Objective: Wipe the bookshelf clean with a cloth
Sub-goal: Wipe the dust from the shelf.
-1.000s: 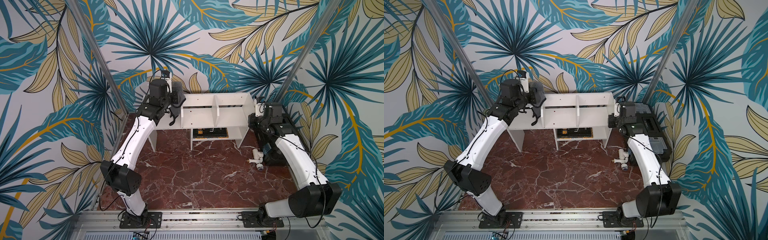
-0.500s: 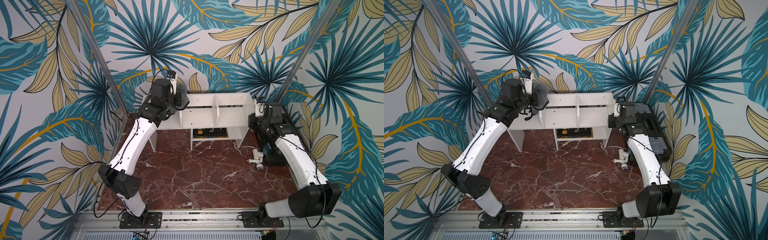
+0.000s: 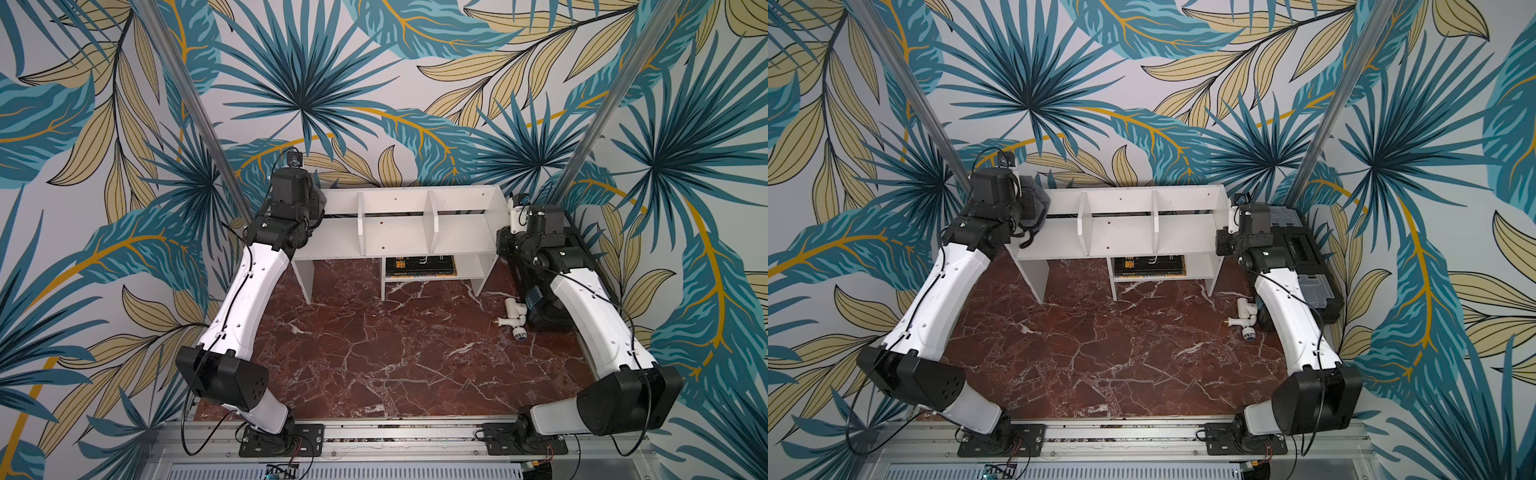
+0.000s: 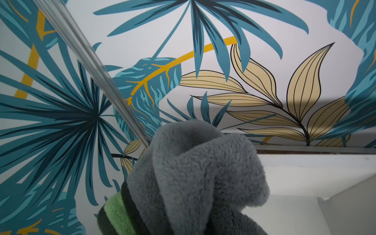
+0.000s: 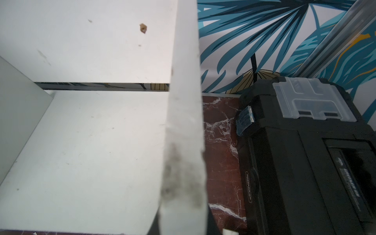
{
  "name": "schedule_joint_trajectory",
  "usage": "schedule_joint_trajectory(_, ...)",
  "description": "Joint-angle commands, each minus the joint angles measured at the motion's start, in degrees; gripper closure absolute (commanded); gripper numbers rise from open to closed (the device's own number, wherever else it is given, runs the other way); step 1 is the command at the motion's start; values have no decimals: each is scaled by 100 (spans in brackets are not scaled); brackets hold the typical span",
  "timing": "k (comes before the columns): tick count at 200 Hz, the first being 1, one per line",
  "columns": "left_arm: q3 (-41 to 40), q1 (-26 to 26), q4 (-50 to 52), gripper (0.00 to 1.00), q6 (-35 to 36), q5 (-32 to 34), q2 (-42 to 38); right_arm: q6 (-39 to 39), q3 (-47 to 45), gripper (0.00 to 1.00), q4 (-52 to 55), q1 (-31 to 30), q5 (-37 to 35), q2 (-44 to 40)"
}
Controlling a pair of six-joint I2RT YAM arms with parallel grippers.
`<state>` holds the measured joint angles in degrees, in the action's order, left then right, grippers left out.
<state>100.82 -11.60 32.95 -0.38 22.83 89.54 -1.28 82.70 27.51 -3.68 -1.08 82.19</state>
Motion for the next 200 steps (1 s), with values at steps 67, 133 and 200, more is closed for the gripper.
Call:
schedule_joint_trajectory(67,-2101,-594,-327,100,-649,-1142,-445,-843,-39,100,-101,-247,1372,-271)
schedule_joint_trajectory(133,-1093,-563,-323,100,-698,-693,-1037,-799,-94,100,-70,-247,1336,-358)
schedule_joint_trajectory(200,711,-1269,-422,100,-497,-1788,-823,-881,-112,100,-167,-265,1265,-283)
